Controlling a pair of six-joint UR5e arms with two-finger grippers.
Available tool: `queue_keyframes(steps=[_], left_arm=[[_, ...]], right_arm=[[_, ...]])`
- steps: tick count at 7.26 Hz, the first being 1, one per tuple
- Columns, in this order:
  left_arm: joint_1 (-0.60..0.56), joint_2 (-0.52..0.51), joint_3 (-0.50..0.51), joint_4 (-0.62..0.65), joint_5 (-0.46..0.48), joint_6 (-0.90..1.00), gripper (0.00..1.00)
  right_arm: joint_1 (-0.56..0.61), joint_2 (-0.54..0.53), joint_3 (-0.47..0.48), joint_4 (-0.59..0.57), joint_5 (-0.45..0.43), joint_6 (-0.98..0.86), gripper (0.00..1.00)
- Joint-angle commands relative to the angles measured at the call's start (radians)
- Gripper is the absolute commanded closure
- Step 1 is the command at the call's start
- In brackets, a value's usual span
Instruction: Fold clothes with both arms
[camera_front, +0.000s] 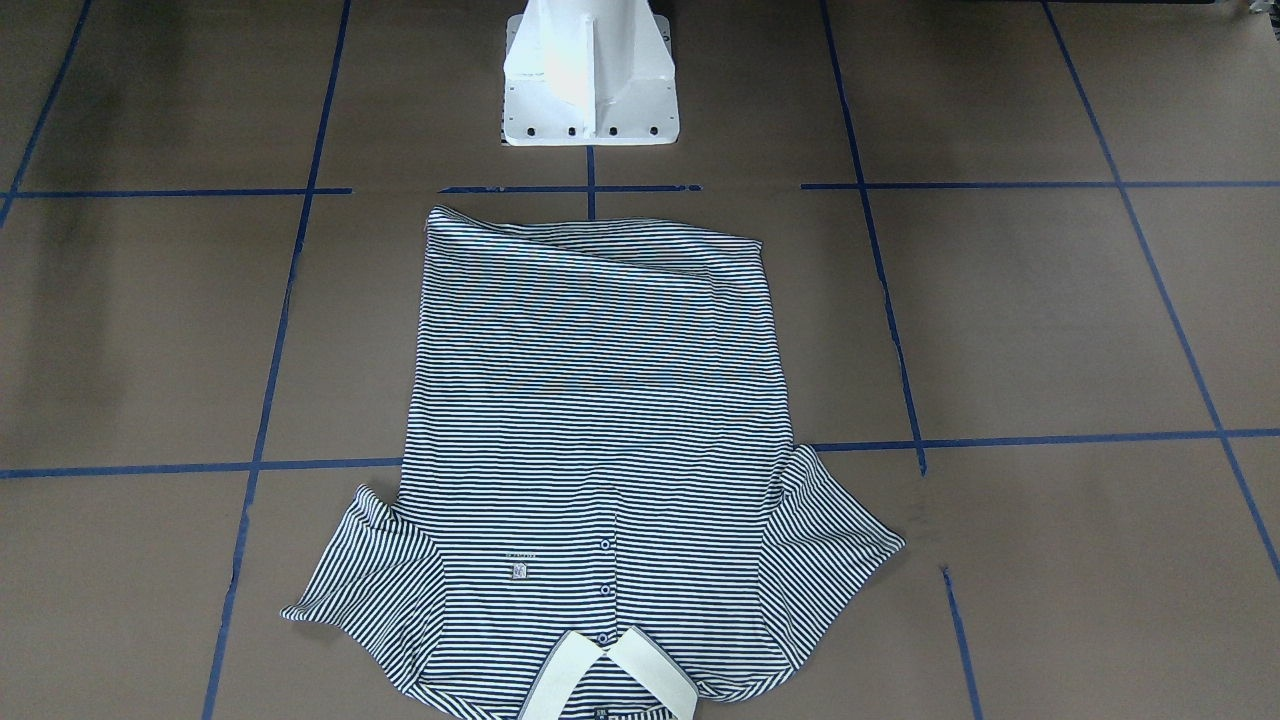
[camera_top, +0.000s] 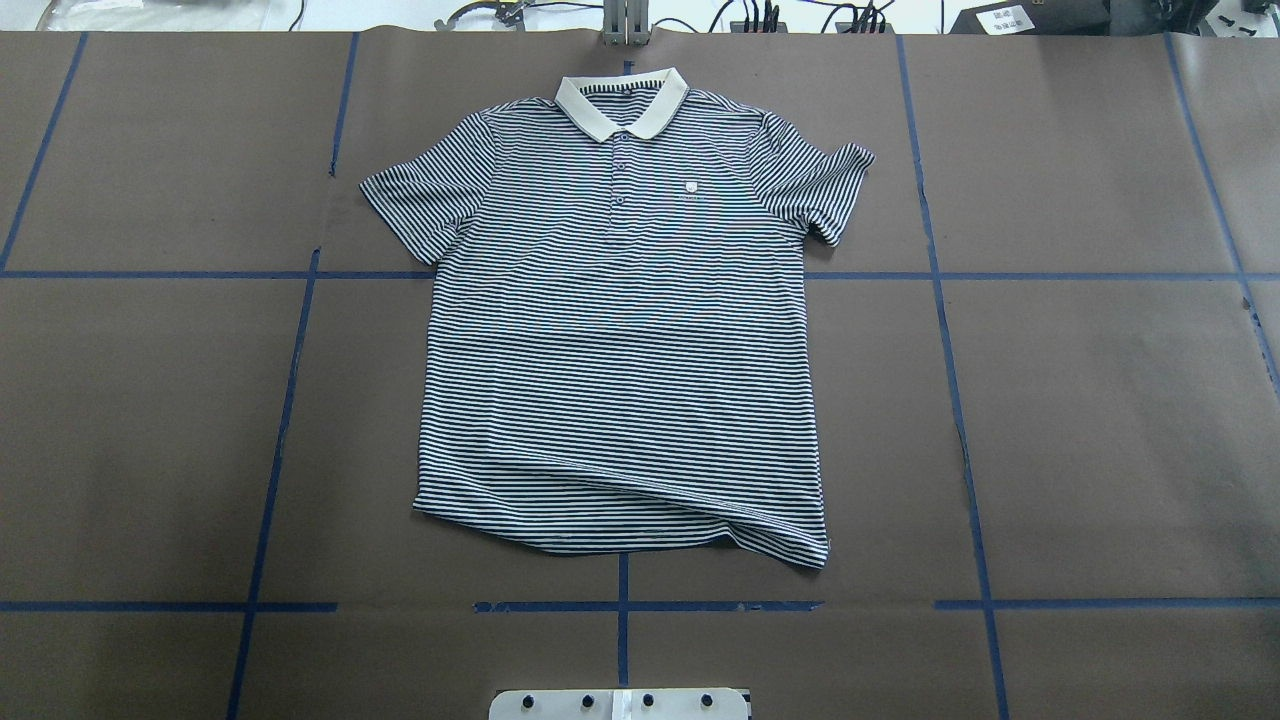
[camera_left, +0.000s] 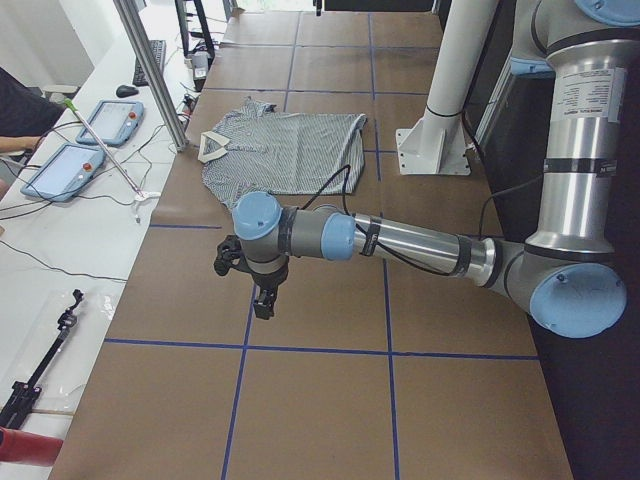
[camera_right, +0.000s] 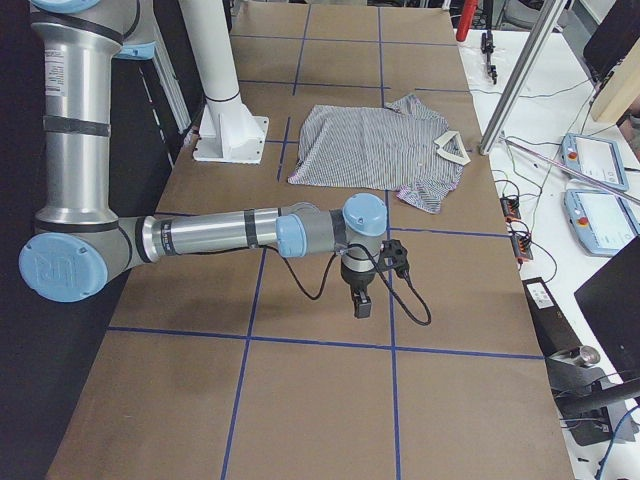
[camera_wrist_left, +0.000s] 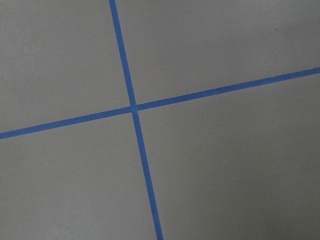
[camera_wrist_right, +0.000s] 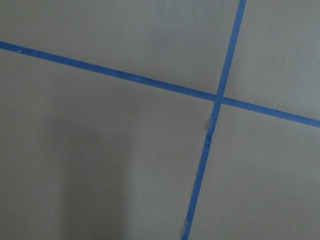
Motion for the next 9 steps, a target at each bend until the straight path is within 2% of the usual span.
queue_keyframes(steps=[1, 2, 3, 4, 5, 6, 7, 9], left_arm=[[-0.003, -0.003, -0.008, -0.025, -0.019, -0.007, 0.00], [-0.003, -0.009, -0.018, -0.027, -0.024, -0.007, 0.00], [-0.003, 0.005, -0.019, -0.035, -0.014, -0.004, 0.00], [-0.003, 0.002, -0.025, -0.048, -0.017, -0.002, 0.00], [0.000, -0.010, -0.025, -0.065, -0.023, -0.008, 0.00], [0.000, -0.018, -0.018, -0.087, -0.025, -0.002, 0.00], [-0.002, -0.018, -0.015, -0.136, -0.016, -0.008, 0.00], [-0.003, -0.003, -0.021, -0.148, -0.028, 0.003, 0.00]], right_arm=[[-0.001, 0.005, -0.003, -0.004, 0.038, -0.002, 0.00], [-0.003, 0.008, 0.008, -0.002, 0.039, 0.005, 0.00], [-0.009, 0.016, 0.007, 0.049, 0.039, 0.021, 0.00], [-0.065, 0.024, -0.001, 0.185, 0.037, 0.170, 0.00], [-0.157, 0.068, -0.024, 0.323, 0.023, 0.397, 0.00], [-0.208, 0.185, -0.094, 0.382, 0.016, 0.656, 0.00], [-0.239, 0.332, -0.213, 0.410, 0.014, 0.783, 0.00], [-0.274, 0.595, -0.508, 0.500, -0.007, 0.830, 0.00]])
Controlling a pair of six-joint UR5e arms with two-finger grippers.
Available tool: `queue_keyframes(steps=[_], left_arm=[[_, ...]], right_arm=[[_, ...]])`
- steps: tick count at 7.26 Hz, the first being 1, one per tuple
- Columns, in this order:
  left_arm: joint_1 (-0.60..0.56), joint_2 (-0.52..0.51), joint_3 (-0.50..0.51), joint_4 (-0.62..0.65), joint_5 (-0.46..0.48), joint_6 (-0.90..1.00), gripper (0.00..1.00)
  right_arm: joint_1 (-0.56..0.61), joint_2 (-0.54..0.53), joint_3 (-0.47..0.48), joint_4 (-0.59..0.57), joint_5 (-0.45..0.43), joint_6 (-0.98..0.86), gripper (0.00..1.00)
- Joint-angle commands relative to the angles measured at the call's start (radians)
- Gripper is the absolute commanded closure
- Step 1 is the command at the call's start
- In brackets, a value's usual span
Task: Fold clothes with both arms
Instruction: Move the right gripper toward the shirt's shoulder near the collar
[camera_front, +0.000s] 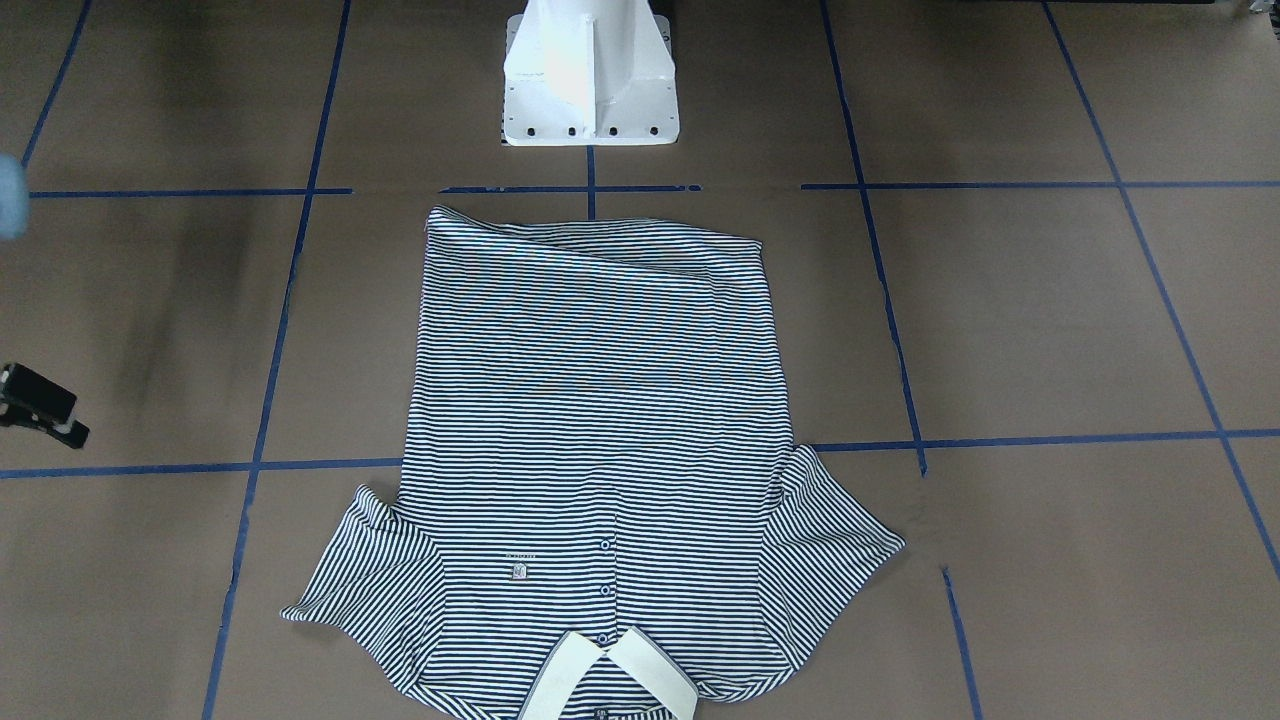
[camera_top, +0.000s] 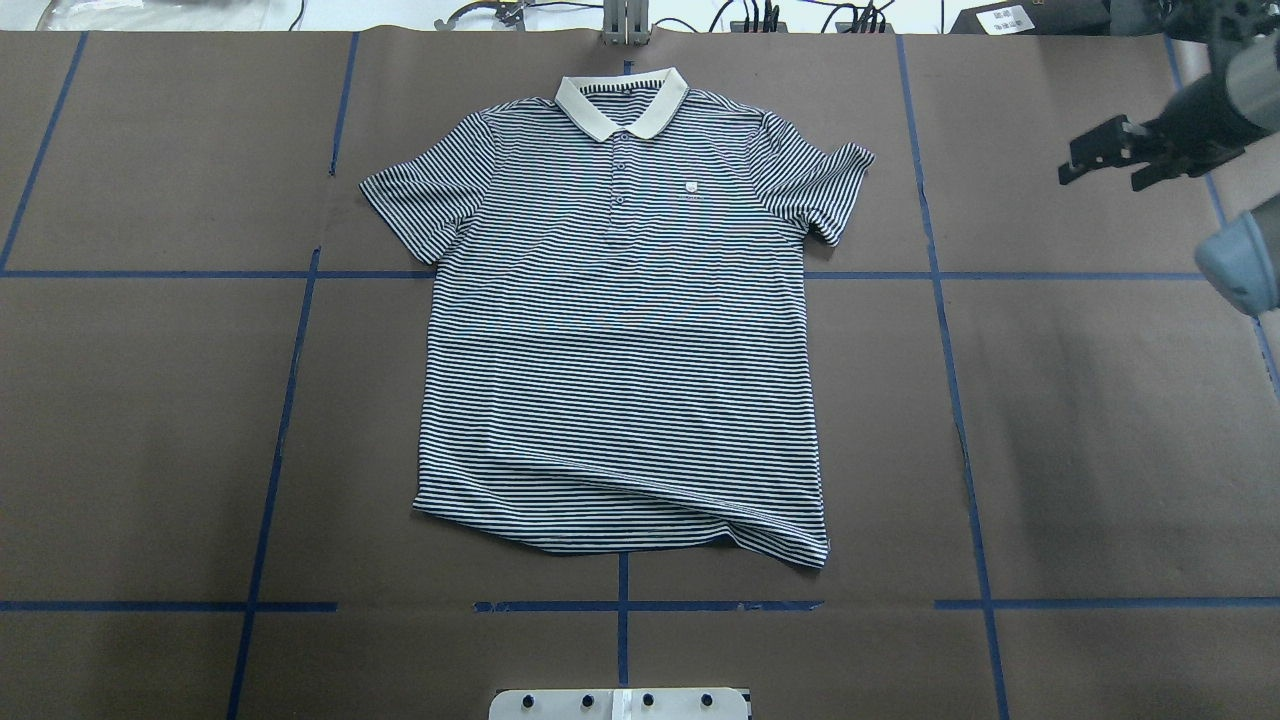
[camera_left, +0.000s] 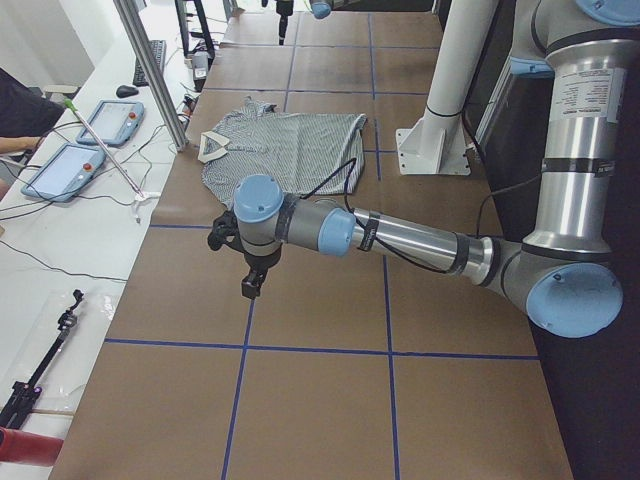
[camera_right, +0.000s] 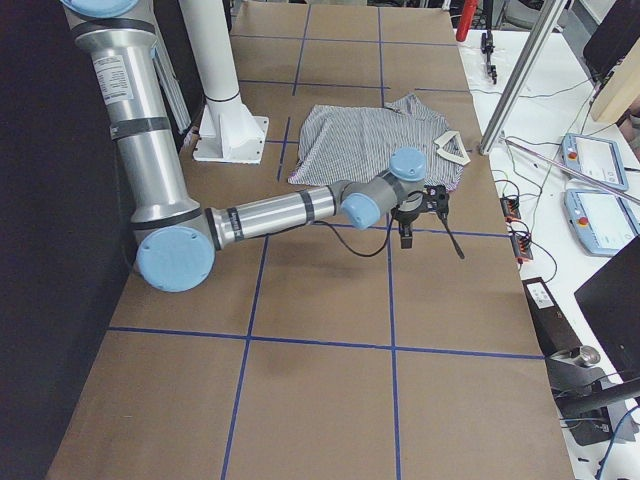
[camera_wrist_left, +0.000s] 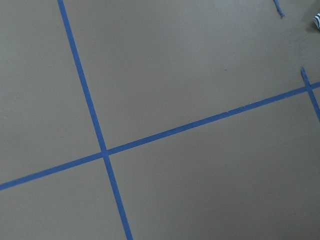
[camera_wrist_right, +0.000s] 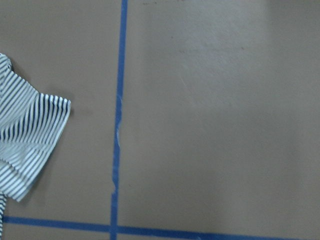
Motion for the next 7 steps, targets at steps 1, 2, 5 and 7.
queue_keyframes(steps=[1, 2, 5, 7], left_arm=[[-0.001, 0.022, -0.008, -0.011, -0.018, 0.005, 0.00], [-0.001, 0.033, -0.007, -0.040, -0.036, 0.007, 0.00], [-0.002, 0.033, -0.008, -0.060, -0.036, 0.007, 0.00], [-0.002, 0.033, -0.014, -0.081, -0.036, 0.004, 0.00]], right_arm=[[-0.052, 0.221, -0.266, 0.161, -0.077, 0.151, 0.02], [-0.083, 0.267, -0.339, 0.236, -0.144, 0.263, 0.03], [-0.198, 0.381, -0.466, 0.277, -0.377, 0.530, 0.08], [-0.232, 0.398, -0.500, 0.292, -0.416, 0.633, 0.13]])
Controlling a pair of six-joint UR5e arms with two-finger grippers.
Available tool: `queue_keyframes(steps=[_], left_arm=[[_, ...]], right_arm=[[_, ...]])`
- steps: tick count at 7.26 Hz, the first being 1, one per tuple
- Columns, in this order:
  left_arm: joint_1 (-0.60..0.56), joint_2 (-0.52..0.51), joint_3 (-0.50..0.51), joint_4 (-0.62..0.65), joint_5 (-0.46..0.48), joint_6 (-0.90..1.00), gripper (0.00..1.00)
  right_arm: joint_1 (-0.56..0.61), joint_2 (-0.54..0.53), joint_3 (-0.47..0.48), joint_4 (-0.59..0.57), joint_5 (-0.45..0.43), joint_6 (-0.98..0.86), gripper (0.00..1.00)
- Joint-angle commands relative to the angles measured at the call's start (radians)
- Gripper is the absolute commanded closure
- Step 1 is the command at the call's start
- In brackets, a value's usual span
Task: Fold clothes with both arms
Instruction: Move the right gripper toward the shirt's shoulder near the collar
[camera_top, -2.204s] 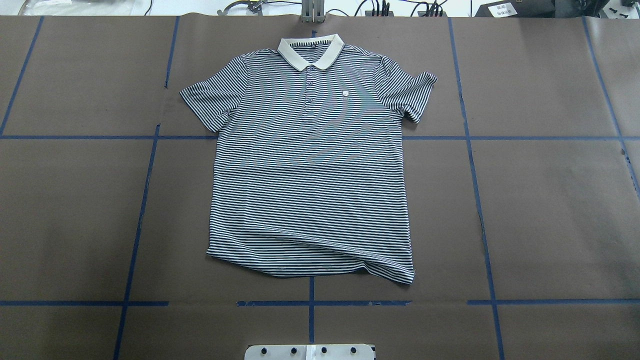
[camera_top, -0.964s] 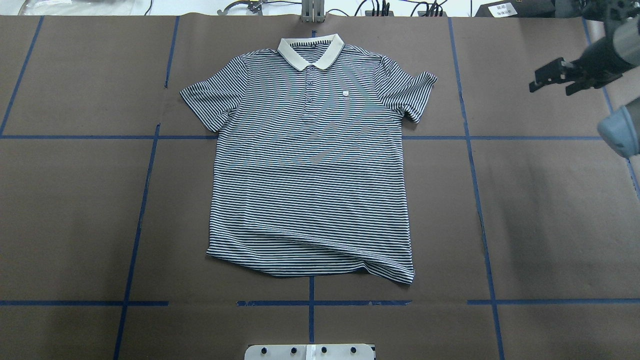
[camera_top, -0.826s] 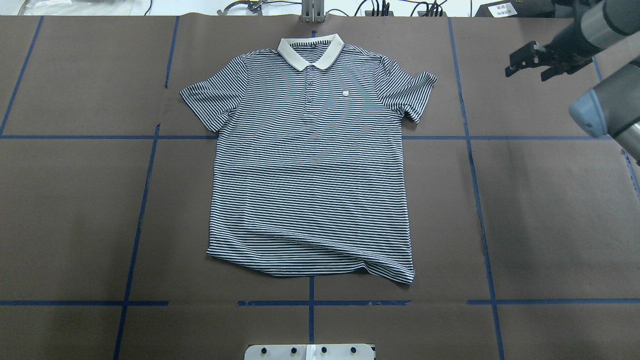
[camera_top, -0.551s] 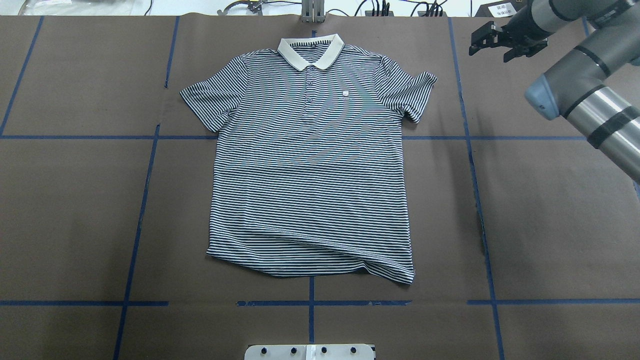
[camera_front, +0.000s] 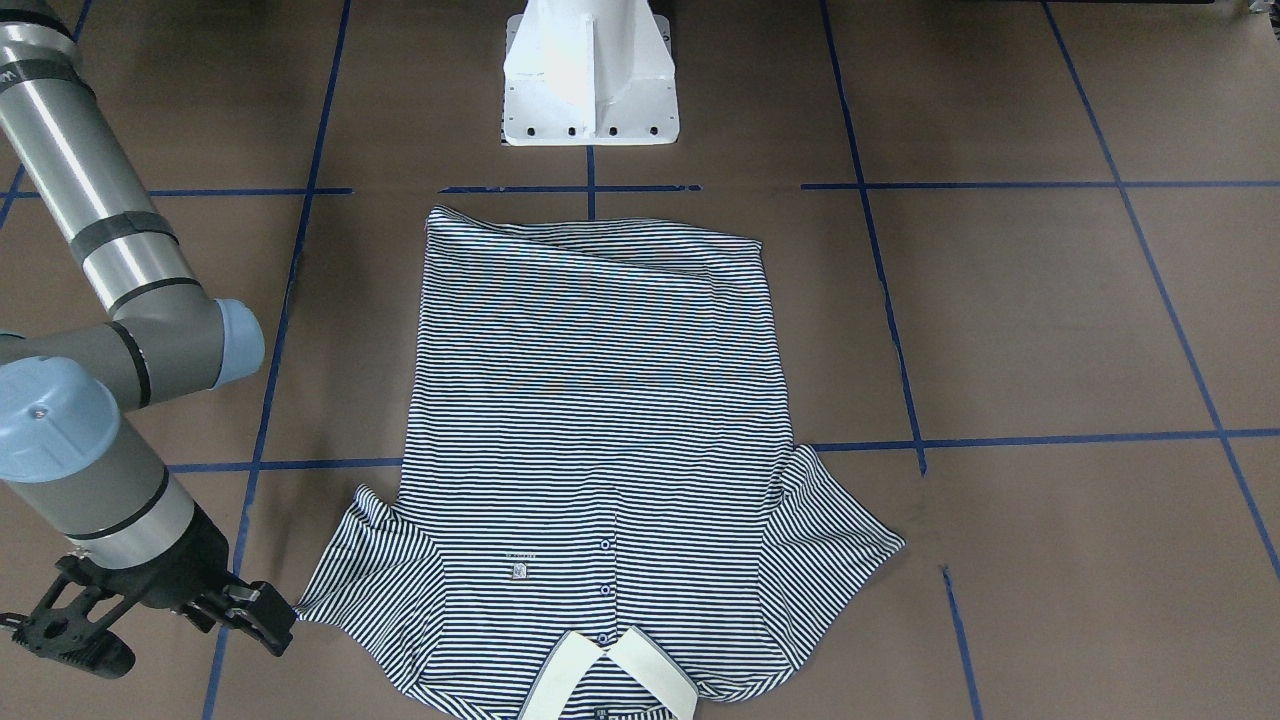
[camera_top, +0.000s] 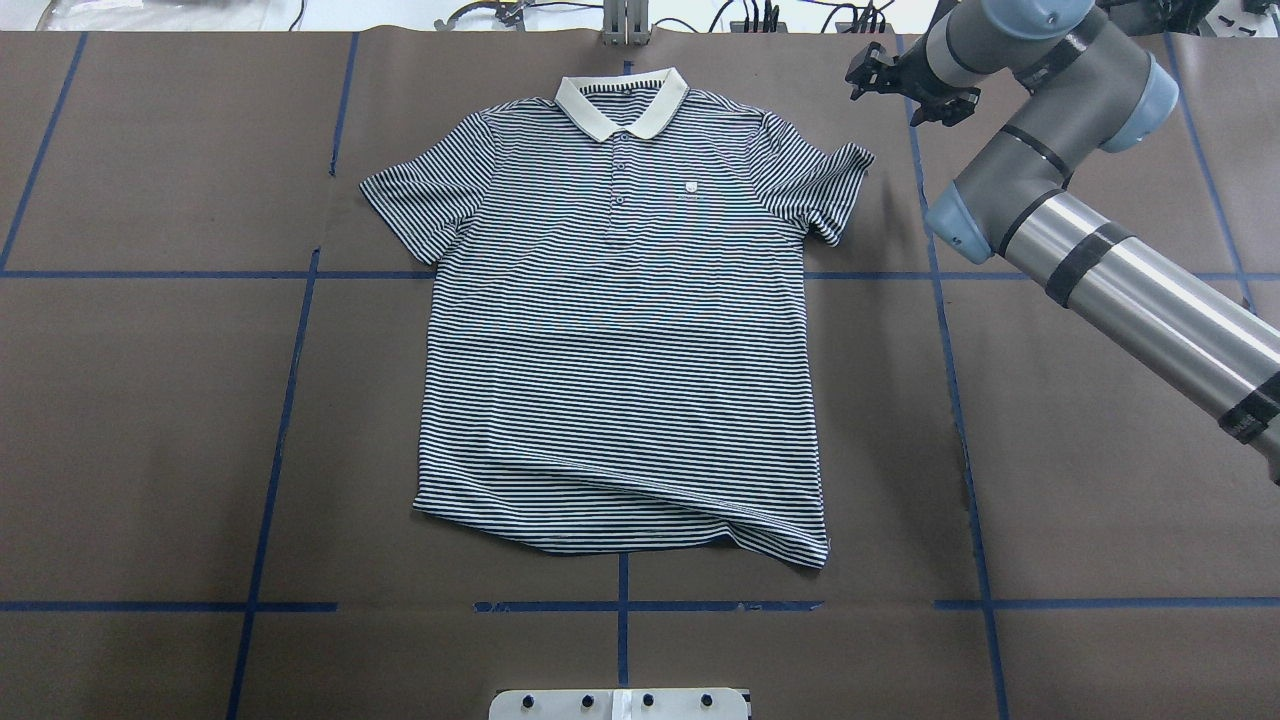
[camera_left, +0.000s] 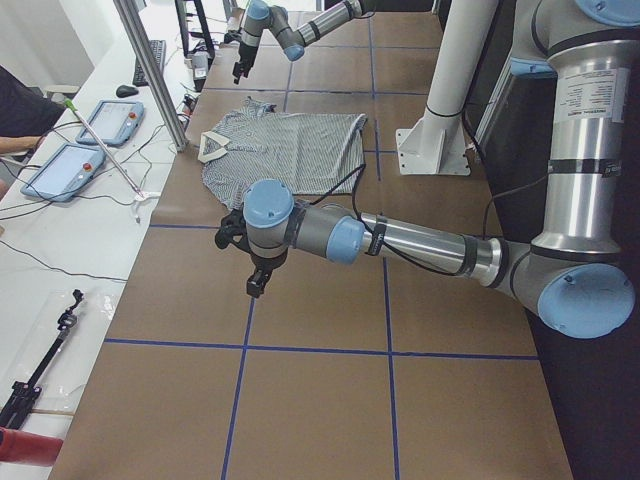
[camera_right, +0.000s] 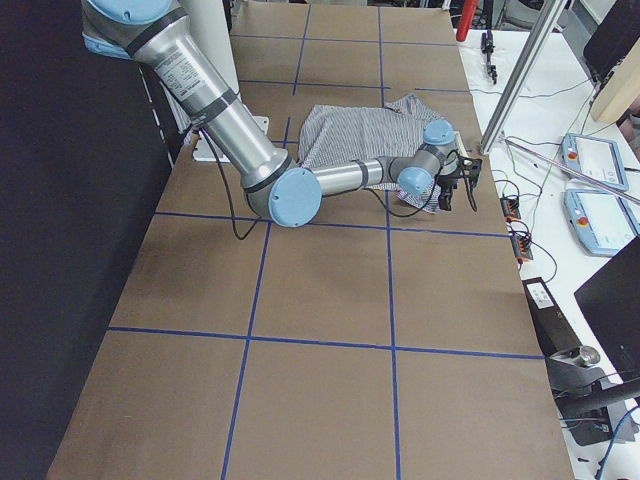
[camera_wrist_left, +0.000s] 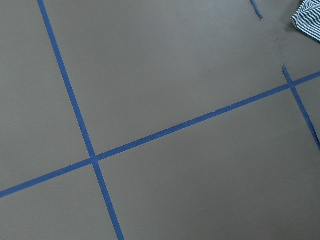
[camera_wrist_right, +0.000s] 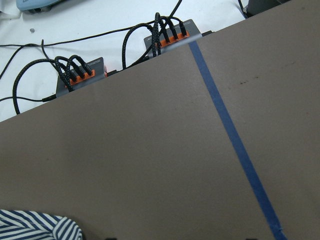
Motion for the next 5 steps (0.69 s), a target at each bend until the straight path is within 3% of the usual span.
queue_keyframes(steps=[1, 5], left_arm=[[-0.001, 0.000, -0.004, -0.014, 0.000, -0.002, 0.00], [-0.001, 0.002, -0.047, -0.014, 0.000, -0.007, 0.00]], right_arm=[[-0.036, 0.003, -0.026, 0.009, -0.039, 0.051, 0.15], [-0.050, -0.017, -0.039, 0.009, -0.041, 0.051, 0.34]])
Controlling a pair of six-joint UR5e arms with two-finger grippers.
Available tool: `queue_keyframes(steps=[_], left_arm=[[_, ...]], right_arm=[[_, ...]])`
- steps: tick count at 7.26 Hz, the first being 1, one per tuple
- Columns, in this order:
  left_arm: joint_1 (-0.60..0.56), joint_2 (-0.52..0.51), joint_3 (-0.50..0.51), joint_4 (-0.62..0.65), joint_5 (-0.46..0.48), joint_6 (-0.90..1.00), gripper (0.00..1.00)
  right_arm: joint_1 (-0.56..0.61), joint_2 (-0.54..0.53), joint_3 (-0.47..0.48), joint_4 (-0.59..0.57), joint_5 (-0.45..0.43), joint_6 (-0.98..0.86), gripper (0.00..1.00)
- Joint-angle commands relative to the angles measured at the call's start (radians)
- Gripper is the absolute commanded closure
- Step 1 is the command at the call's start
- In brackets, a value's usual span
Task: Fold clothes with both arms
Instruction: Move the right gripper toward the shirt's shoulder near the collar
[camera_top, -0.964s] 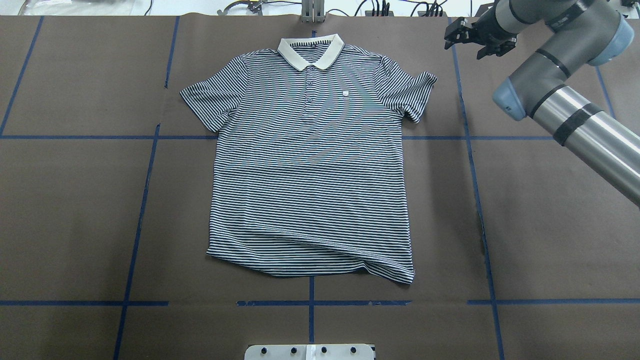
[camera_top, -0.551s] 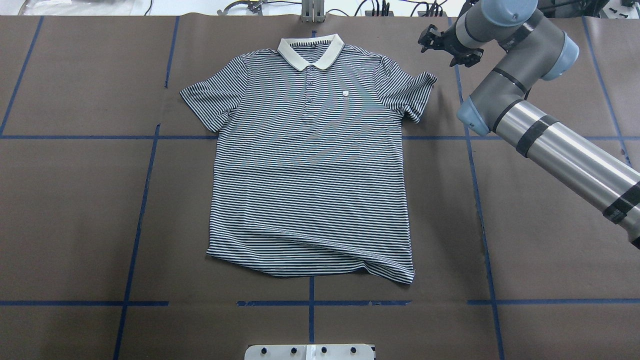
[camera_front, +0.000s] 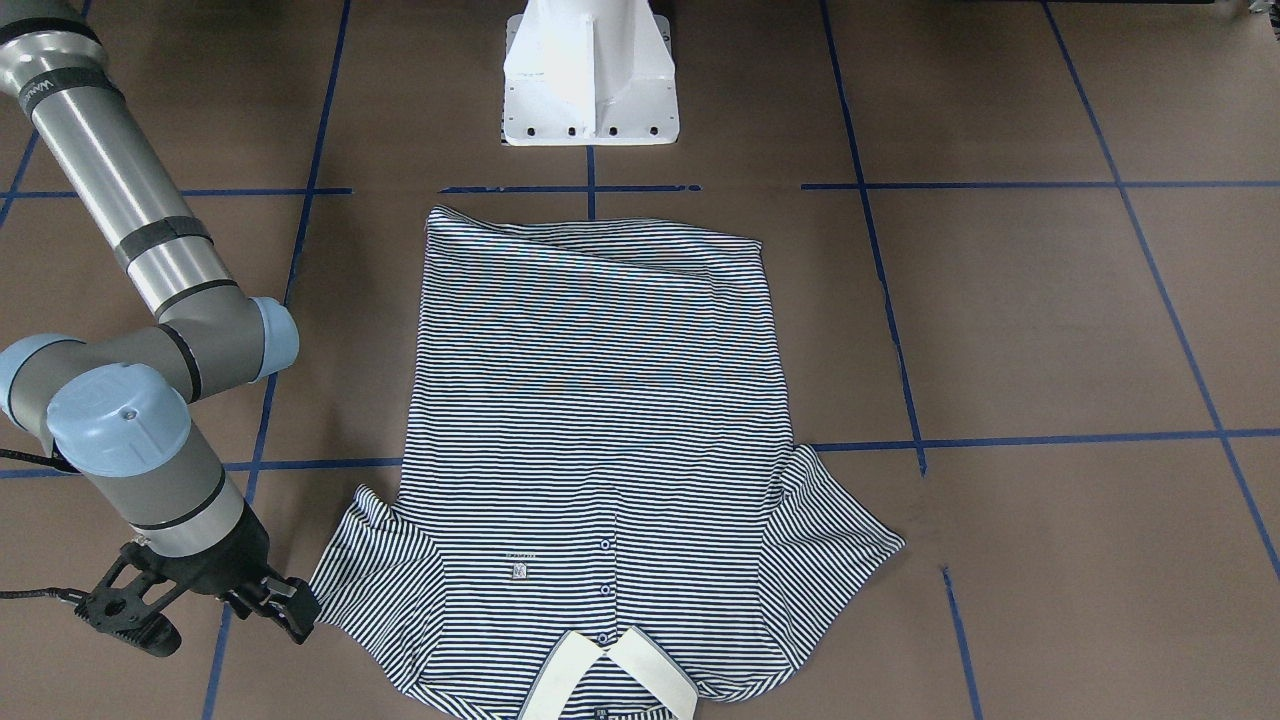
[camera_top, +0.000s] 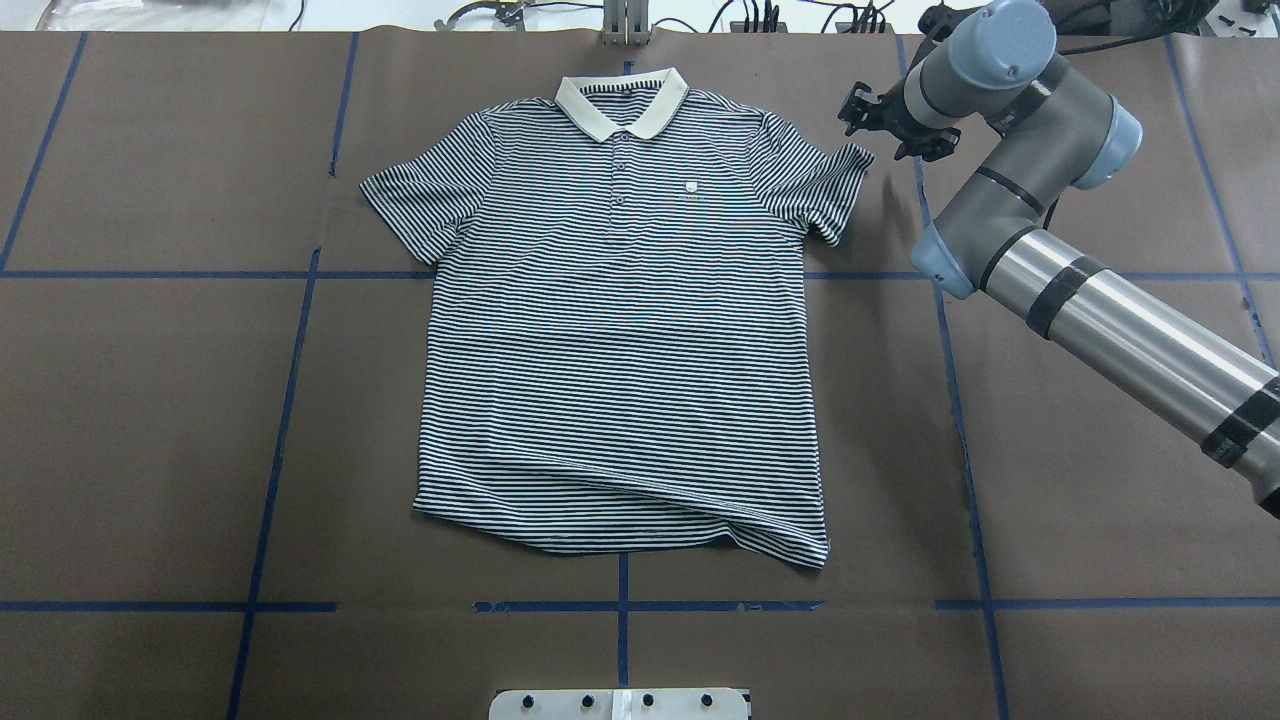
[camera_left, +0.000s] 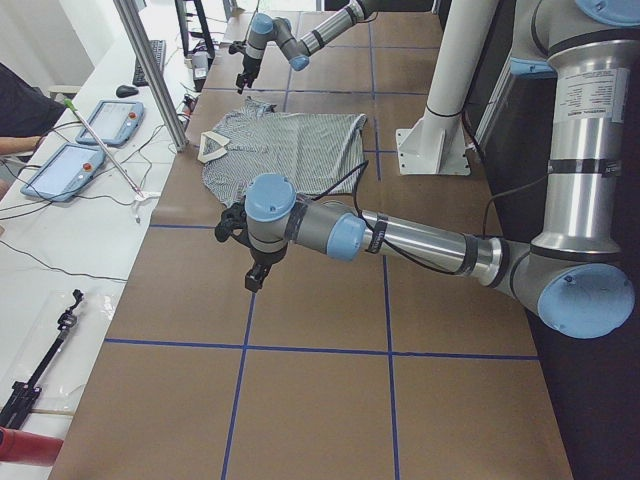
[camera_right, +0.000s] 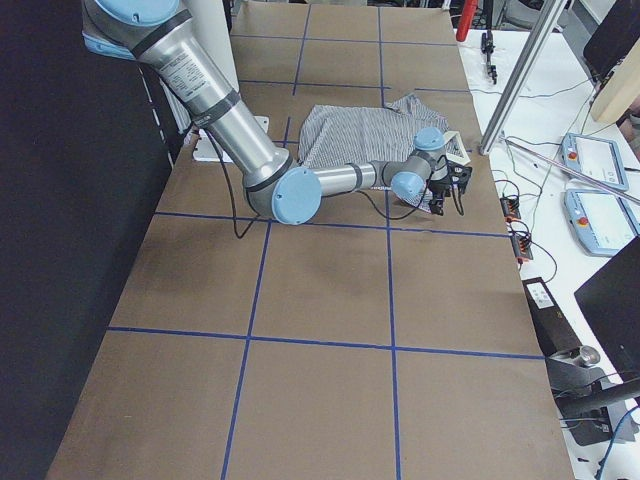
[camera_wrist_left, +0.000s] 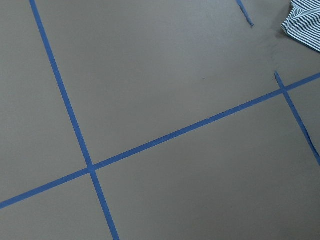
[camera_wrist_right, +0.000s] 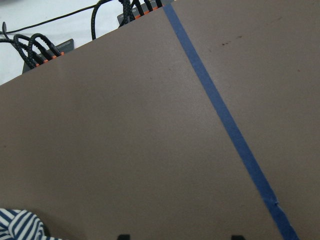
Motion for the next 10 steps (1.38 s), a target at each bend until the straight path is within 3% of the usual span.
queue_keyframes(steps=[1, 3, 5, 6, 9, 10], left_arm=[[0.000, 0.001, -0.012, 0.000, 0.000, -0.001, 0.00], [0.000, 0.001, -0.010, 0.000, 0.000, -0.001, 0.00], [0.000, 0.014, -0.010, 0.000, 0.000, 0.004, 0.00], [0.000, 0.014, -0.007, 0.000, 0.000, 0.004, 0.00], [0.000, 0.016, -0.007, 0.000, 0.000, 0.004, 0.00], [0.000, 0.016, -0.007, 0.000, -0.002, 0.004, 0.00]], right_arm=[[-0.010, -0.001, -0.019, 0.000, -0.001, 0.000, 0.41], [-0.011, 0.000, -0.027, -0.001, -0.001, 0.000, 0.77], [-0.017, 0.006, -0.033, -0.001, -0.001, -0.002, 0.98], [-0.017, 0.008, -0.033, 0.000, -0.001, -0.003, 1.00], [-0.011, -0.035, 0.072, -0.001, 0.010, -0.003, 1.00], [-0.008, -0.059, 0.102, -0.001, 0.008, -0.002, 0.58]])
